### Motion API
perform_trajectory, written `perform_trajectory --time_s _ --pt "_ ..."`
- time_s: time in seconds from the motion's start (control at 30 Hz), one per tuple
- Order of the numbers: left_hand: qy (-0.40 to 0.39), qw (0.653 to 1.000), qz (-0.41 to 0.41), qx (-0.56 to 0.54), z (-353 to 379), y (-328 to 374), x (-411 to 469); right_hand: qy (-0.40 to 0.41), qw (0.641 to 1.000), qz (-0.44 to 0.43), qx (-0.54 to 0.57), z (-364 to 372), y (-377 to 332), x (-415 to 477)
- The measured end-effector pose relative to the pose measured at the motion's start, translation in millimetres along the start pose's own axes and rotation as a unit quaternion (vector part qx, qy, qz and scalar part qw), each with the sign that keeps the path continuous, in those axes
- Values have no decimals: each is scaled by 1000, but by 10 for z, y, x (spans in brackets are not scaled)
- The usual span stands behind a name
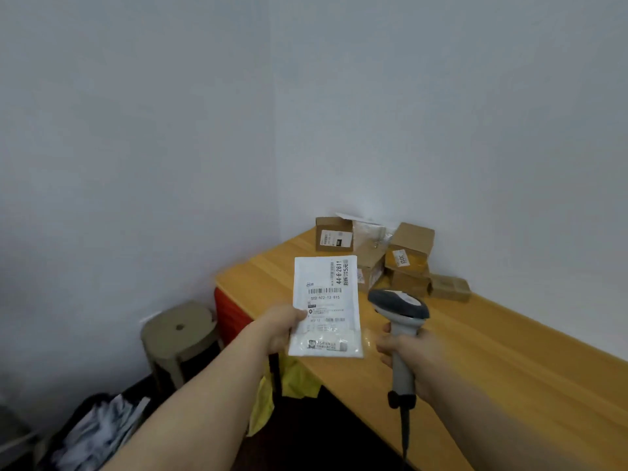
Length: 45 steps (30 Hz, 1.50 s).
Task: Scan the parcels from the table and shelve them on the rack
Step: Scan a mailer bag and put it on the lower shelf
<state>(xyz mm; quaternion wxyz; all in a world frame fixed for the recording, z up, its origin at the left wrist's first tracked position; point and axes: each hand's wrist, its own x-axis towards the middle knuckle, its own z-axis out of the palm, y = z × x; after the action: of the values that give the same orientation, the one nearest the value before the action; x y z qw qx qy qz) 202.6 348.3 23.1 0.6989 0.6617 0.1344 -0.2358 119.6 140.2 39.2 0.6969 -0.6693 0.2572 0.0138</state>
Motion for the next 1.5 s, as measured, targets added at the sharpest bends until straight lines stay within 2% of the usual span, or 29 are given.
perform_trajectory --time_s 0.3,0.37,0.5,0.7,0.8,0.93,1.1,1.2,1.27,1.37,1.5 --pt "29 991 -18 -129 -862 -1178 -1820 -115 992 -18 -53 765 930 -1352" --pt "30 992 -48 -115 -1149 -1477 -2288 -153 985 -16 -73 983 1101 -1704" --pt "95 991 -82 -50 -1771 -2072 -3151 -224 969 -31 -100 1484 1369 -2362" --pt "246 957 -56 -143 -2661 -2801 -4417 -326 926 -22 -190 2372 1863 -3383" --pt "356 916 -41 -181 -3112 -3182 -5017 -361 906 -10 -220 2812 2155 -3883" --pt "489 835 -27 -252 -3878 -3840 -5912 -422 870 23 -255 3552 2678 -4747" --pt "571 747 -29 -339 -4840 -4671 -7107 -544 775 53 -316 4380 3301 -6138" --pt "622 702 -52 -344 -5271 -5034 -7663 -587 730 53 -347 4715 3552 -6778" --pt "650 673 -51 -349 -5538 -5215 -7915 -593 721 49 -356 4940 3676 -7076" --pt "675 631 -37 -380 -5929 -5400 -8173 -584 727 49 -358 5292 3814 -7376" --pt "680 613 -36 -400 -6492 -5598 -8348 -571 735 44 -363 5852 3982 -7606"
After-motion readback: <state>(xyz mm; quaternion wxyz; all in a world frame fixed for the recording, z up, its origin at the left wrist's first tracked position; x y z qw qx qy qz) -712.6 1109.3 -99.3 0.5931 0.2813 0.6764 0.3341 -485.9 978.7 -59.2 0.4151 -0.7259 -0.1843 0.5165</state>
